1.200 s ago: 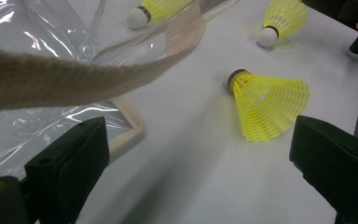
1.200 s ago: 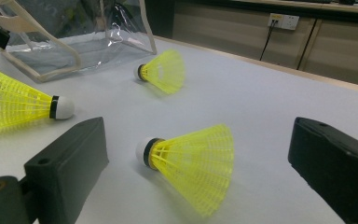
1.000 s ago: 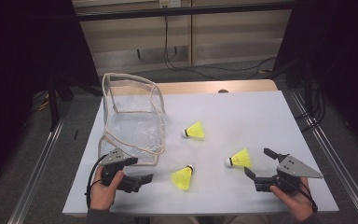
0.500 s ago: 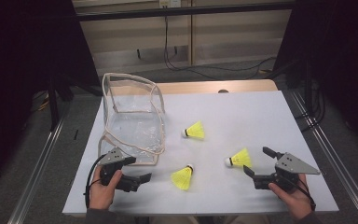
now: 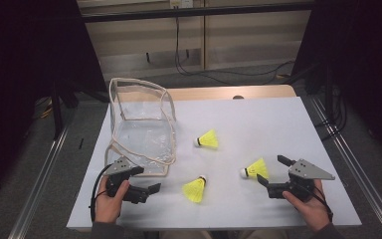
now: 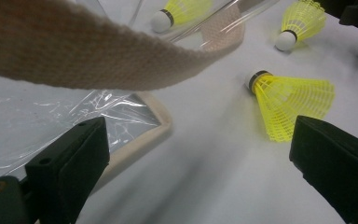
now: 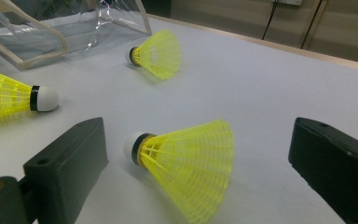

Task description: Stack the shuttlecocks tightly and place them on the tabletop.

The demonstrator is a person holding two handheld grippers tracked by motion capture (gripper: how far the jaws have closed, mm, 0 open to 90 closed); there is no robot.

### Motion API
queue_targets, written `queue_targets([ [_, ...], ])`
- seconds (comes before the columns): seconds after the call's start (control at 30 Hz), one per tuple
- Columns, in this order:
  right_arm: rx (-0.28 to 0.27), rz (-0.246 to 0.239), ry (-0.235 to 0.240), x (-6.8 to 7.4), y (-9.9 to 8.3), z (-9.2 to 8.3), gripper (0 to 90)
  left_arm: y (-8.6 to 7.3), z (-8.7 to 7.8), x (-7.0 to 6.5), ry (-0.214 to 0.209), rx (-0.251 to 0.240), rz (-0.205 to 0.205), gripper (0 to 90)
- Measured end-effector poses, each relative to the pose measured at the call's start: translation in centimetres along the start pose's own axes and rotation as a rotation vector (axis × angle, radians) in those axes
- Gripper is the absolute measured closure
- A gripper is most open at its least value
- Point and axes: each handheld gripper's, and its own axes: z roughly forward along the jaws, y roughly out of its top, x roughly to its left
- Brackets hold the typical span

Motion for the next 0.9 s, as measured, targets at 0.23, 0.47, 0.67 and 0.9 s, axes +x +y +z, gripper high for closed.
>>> queue_targets([
  [0.23, 0.017, 0.006, 0.010, -0.18, 0.15, 0.37, 2.9, 0.04, -0.01, 0.04, 0.002, -0.011, -0.006, 4.2],
  [0.47, 0.031, 0.022, 0.010, -0.20, 0.24, 0.71, 3.4, 0.06, 0.04, -0.02, -0.007, -0.012, -0.003, 4.2],
  [0.67, 0.052, 0.063, 0.034, -0.50, 0.28, 0.78, 10.0, 0.08, 0.06, -0.05, -0.004, -0.010, 0.000, 4.2],
  [0.9, 0.071, 0.099, 0.062, -0.75, 0.20, 0.73, 22.1, 0.09, 0.09, -0.14, -0.009, -0.008, 0.006, 4.2],
])
